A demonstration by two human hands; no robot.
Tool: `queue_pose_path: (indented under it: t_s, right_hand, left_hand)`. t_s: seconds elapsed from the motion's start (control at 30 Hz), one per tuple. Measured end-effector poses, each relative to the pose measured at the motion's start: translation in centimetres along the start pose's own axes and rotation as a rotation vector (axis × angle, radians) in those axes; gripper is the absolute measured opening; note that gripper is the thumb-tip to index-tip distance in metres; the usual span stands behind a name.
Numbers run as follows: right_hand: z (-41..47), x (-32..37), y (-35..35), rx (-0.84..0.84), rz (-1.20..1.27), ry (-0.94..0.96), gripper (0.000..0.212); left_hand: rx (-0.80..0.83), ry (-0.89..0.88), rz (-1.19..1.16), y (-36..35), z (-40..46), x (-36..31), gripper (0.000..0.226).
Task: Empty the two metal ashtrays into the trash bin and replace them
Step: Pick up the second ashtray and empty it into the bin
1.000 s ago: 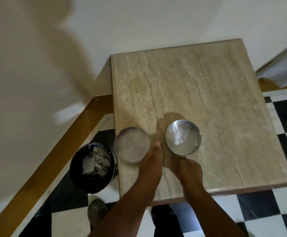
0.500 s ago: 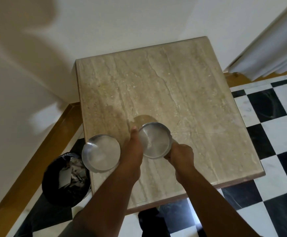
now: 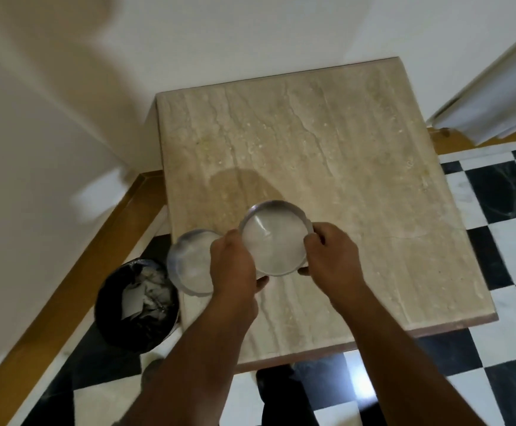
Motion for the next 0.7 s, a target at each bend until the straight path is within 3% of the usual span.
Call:
queue_pose_path:
  t_s: [0.23, 0.43, 0.6, 0.7]
  right_hand:
    - [-3.5, 6.9, -8.9, 0.256, -0.088, 0.15, 0.022]
    - [-5.4, 8.6, -19.8, 0.433, -0.112, 0.09, 0.023]
    - [-5.8, 8.6, -27.0, 0.543, -0.313, 0.135, 0.01]
    - [-4.6, 8.3, -29.8, 0.521, -0.404, 0.203, 0.012]
  left_hand:
    - [0.163, 0.083, -0.293, 13.2, 1.3, -2.8, 0.033]
    - [0.385, 0.198, -0.517, 23.9, 4.7, -2.0, 0.078]
    - [0.507, 0.26, -0.703, 30.1, 8.5, -0.7, 0.092]
    - [0.641, 0.237, -0.742, 32.8, 10.7, -0.2, 0.103]
Point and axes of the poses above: each hand's wrist, its own z-axis towards the middle knuckle, its own y-axis out of the back of the hand, x = y × z, the point moved 1 cm from there along z, towards the middle knuckle, and after that the axes turned 7 degrees about x, right-handed, at the moved point
